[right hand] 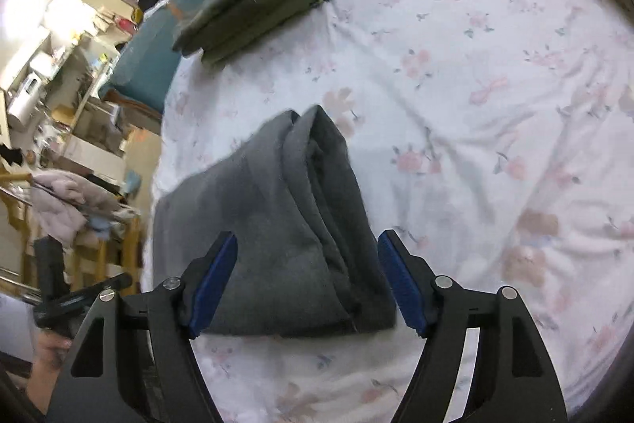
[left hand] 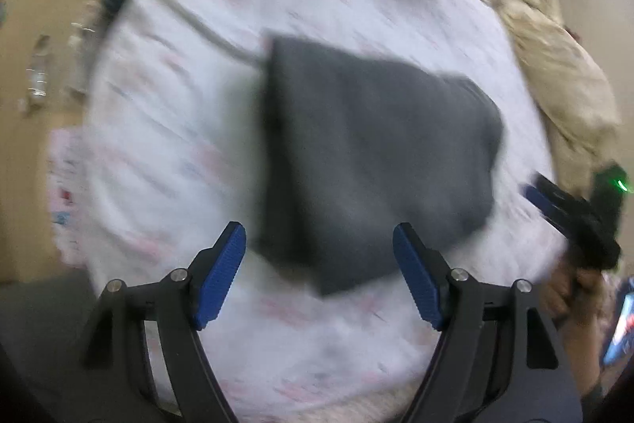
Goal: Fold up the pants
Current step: 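Lay the folded bundle on the duvet and open both grippers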
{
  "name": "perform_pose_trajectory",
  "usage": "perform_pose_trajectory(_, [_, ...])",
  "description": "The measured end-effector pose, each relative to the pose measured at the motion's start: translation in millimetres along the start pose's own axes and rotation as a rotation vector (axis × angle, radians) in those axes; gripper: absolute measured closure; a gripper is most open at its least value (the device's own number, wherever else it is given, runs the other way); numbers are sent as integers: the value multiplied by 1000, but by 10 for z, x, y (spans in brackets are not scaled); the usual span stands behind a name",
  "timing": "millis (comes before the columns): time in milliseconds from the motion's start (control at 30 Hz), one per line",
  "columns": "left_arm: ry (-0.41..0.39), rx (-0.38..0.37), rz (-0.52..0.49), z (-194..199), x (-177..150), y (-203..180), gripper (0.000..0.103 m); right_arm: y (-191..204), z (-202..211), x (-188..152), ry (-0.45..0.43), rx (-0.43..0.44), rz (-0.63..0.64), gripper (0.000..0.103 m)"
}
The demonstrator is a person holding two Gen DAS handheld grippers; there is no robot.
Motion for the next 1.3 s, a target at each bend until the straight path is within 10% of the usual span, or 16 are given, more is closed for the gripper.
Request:
perform_pose_trajectory(67, [15, 65, -91, -162, -53, -197, 33, 79, -171, -41, 46, -32, 20, 41])
perform_pose_trajectory(167, [49, 70, -151, -330, -65, -352, 73, 144, -447, -139, 107, -137, 112, 43])
perform_pose_trajectory(233, [51, 78, -168, -381, -40, -376, 88, 148, -592, -219, 150, -152, 130, 60])
perform_pose_trajectory(267, [52, 70, -171, -385, -33, -395, 94, 149, -607, -261, 161, -159, 152, 87])
perform_pose_trajectory(333, [22, 50, -173, -269, 35, -408, 97, 258, -527, -297, 142, -138, 210, 94])
perform_pose_trajectory(467, [-149, 29, -177, 208, 173, -358, 97, 434, -182, -389, 101, 14, 205, 95])
perform_pose_trajectory(633, [107, 73, -81, -352, 3, -30, 94, 326, -527, -605, 213, -158, 226, 95])
perform_pose_trajectory(767, [97, 202, -186, -407, 10, -150, 85, 213, -652, -604, 286, -164, 173, 90])
perform_pose_trajectory(867, [34, 285, -168, -151, 44, -124, 41, 194, -359, -460, 242, -129, 101, 75])
perform_pose_trajectory(967, [-33, 226, -135, 86, 187, -130, 38, 206, -54, -212, 152, -104, 73, 45])
perform_pose_trajectory(1300, [-69, 101, 114, -264, 1102, 255, 40, 475, -384, 812, 26, -65, 79, 50])
Point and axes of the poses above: each gripper's, at about its wrist camera, not at the fingertips, and z roughly against the way its jaws point, y to its left, x to its top, the point moved 3 cm from there along -z, roughly the way its jaws point, and after that the axes turned 7 degrees about -z, right-handed, at the moved point
